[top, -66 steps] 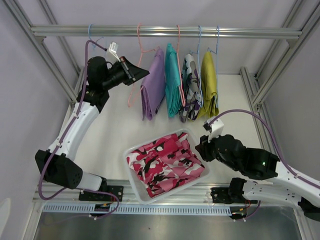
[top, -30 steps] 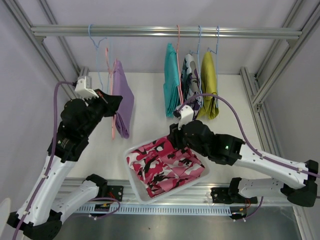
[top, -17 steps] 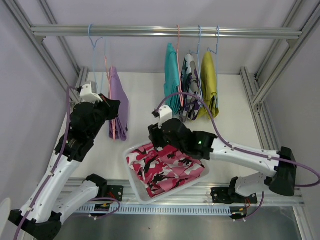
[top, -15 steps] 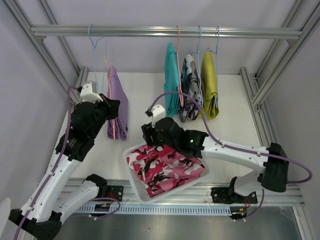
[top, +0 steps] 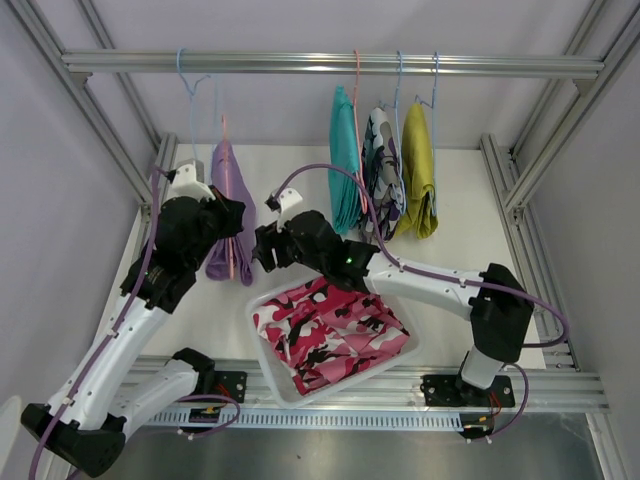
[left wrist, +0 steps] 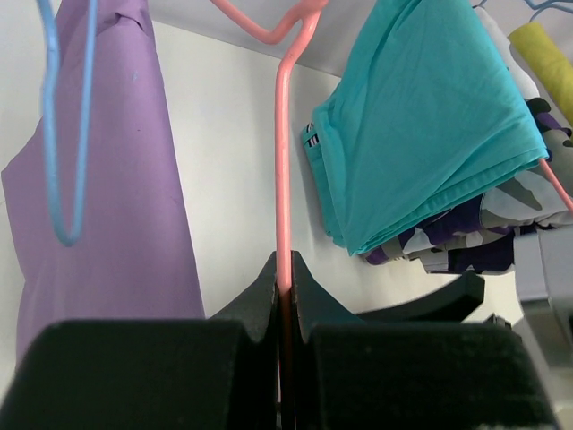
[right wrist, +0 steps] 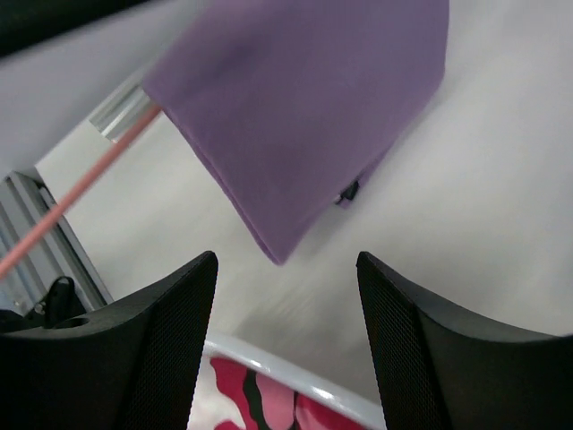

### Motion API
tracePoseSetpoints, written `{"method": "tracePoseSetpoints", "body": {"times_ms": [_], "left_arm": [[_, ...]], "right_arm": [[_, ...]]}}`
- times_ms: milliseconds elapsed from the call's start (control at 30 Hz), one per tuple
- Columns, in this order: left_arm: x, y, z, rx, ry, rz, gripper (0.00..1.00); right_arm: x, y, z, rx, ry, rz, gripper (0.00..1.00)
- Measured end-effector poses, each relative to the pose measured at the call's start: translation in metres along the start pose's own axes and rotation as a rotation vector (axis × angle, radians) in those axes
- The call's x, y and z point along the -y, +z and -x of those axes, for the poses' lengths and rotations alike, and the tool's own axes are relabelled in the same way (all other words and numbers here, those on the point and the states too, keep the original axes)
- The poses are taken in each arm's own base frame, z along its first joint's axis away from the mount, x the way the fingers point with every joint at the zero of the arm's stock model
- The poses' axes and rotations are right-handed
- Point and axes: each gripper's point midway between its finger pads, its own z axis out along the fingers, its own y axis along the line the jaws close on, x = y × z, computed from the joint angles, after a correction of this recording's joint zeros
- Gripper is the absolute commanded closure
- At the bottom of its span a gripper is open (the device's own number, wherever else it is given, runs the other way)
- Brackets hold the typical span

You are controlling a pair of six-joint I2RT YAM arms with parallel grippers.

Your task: Remove the trousers from the hanger

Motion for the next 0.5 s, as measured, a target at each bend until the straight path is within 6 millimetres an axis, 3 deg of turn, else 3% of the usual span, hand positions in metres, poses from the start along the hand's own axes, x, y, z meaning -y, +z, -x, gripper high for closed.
{"method": "tracePoseSetpoints", "body": {"times_ms": [233, 500], "left_arm": [[-0.003, 0.000, -0.002, -0.011, 0.001, 0.009, 0.99], [-0.009, 0.004, -0.002, -0.021, -0.010, 0.019, 0.99]], "right_arm": [[-0.013, 0.022, 0.015, 0.041, 0.029, 0.121, 0.32], [-0.020, 0.047, -0.006, -0.007, 0.050, 0.213, 0.33]]}}
